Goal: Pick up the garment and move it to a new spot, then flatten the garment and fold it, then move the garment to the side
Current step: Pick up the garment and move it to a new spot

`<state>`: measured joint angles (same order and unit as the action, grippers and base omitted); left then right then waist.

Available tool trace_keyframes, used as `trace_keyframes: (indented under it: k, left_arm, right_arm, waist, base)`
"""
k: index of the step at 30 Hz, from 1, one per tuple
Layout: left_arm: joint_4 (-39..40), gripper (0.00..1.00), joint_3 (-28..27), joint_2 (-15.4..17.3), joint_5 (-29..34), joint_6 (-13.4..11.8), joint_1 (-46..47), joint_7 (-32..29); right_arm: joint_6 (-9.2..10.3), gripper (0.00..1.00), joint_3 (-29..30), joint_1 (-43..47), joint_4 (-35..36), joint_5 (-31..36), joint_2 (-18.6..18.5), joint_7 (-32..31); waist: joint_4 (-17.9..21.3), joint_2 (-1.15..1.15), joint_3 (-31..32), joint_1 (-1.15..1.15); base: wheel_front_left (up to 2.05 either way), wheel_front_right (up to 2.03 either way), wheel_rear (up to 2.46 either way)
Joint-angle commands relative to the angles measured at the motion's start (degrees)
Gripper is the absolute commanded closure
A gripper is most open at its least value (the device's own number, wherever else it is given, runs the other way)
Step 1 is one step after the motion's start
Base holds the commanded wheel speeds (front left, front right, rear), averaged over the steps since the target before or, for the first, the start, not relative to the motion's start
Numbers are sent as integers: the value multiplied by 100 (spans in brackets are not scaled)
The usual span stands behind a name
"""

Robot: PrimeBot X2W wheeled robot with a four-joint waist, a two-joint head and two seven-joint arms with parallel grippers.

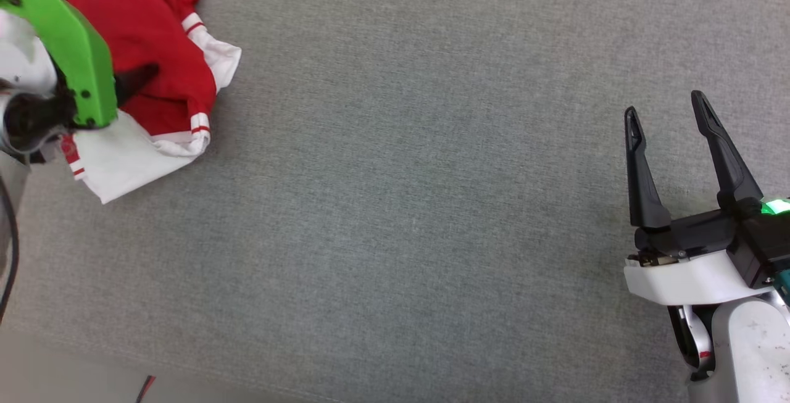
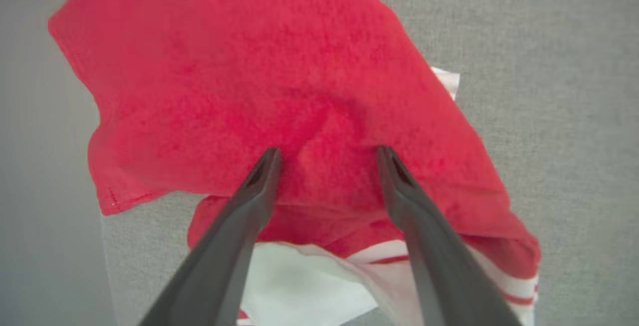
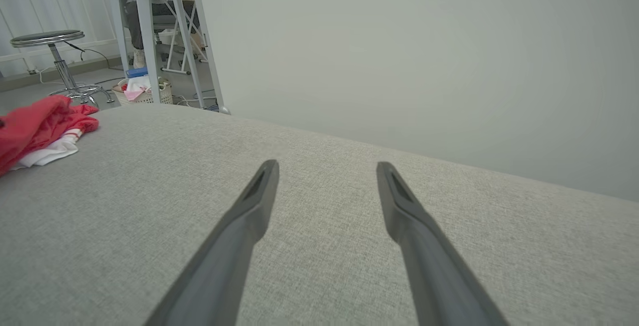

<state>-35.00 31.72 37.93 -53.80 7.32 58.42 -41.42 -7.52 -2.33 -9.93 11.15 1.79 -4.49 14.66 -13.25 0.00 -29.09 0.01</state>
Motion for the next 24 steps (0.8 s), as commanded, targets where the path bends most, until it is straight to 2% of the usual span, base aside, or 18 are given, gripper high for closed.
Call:
trace_keyframes:
  k: [1, 2, 3, 10, 11, 12, 13, 20, 24]
  left_arm:
    - [-80, 0, 196, 34, 18, 16, 76, -125]
    - [-222, 0, 588, 12, 84, 16, 34, -303]
    - [-243, 0, 734, 6, 92, 16, 13, -348]
    - [-448, 0, 1404, -165, -30, 16, -155, -258]
    - [-461, 56, 1504, -162, -16, 16, -154, -219]
    - [-473, 81, 1566, -169, -41, 16, -150, -151]
    - [-489, 100, 1609, -176, -110, 16, -138, -64]
    - [-408, 100, 1793, 27, -257, 16, 179, 776]
    - [-65, 100, 2069, 245, -74, 16, 435, 1220]
  right_arm:
    - [3, 0, -12, -124, 25, 25, -30, 34]
    - [3, 0, -27, -169, 26, 21, -28, 34]
    - [3, 0, -36, -185, 24, 19, -31, 34]
    - [3, 0, -24, -193, -5, 12, -23, 34]
    - [3, 0, -19, -184, -17, 10, -20, 34]
    - [3, 0, -11, -172, -30, 6, -15, 34]
    - [3, 0, 0, -154, -46, -4, -8, 34]
    - [3, 0, 0, -10, -137, -120, 44, 34]
    - [3, 0, 9, 96, -192, -186, 89, 34]
  waist:
    - [129, 0, -145, -1]
    - [188, 0, -211, -1]
    - [210, 0, -234, -1]
    - [276, 0, -252, -1]
    - [274, 0, -230, -1]
    - [266, 0, -198, -1]
    - [249, 0, -154, -1]
    - [100, 0, 329, -1]
    - [28, 0, 632, -1]
  base:
    - [0, 0, 0]
    - [0, 0, 0]
    - [0, 0, 0]
    - [0, 0, 0]
    - [0, 0, 0]
    - [0, 0, 0]
    - [0, 0, 0]
    - [0, 0, 0]
    - [0, 0, 0]
